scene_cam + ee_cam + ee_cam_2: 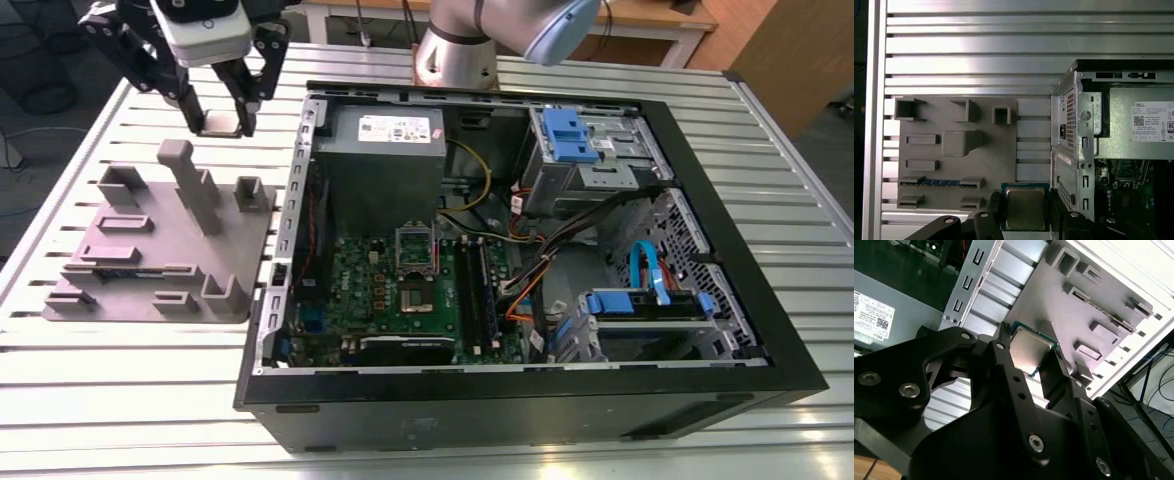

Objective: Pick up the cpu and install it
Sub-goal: 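Pick up the cpu and move it towards the insertion slot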

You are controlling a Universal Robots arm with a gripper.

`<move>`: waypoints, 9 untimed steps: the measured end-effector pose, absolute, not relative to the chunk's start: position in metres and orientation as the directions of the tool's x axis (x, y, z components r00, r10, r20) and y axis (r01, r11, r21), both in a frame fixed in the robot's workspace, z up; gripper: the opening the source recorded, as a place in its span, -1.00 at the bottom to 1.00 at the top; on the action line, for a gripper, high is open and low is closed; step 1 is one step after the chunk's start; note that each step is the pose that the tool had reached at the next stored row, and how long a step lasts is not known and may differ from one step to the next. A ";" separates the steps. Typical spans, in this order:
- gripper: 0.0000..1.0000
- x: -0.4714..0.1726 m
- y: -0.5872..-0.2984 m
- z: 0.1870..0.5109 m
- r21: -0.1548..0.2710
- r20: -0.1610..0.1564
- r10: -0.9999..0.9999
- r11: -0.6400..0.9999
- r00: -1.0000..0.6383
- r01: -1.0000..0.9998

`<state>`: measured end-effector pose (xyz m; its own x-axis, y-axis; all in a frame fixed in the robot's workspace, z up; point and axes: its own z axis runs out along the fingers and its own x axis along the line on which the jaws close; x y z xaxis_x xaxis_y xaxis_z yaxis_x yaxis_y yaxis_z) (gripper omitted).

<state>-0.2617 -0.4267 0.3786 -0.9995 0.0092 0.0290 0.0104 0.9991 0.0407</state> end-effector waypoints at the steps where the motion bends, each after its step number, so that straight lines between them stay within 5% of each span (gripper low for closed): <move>1: -0.05 -0.261 -0.427 0.379 0.041 0.029 0.009 0.999 -1.000 0.010; 9: -0.05 -0.251 -0.430 0.378 0.041 0.029 0.009 0.999 -1.000 0.011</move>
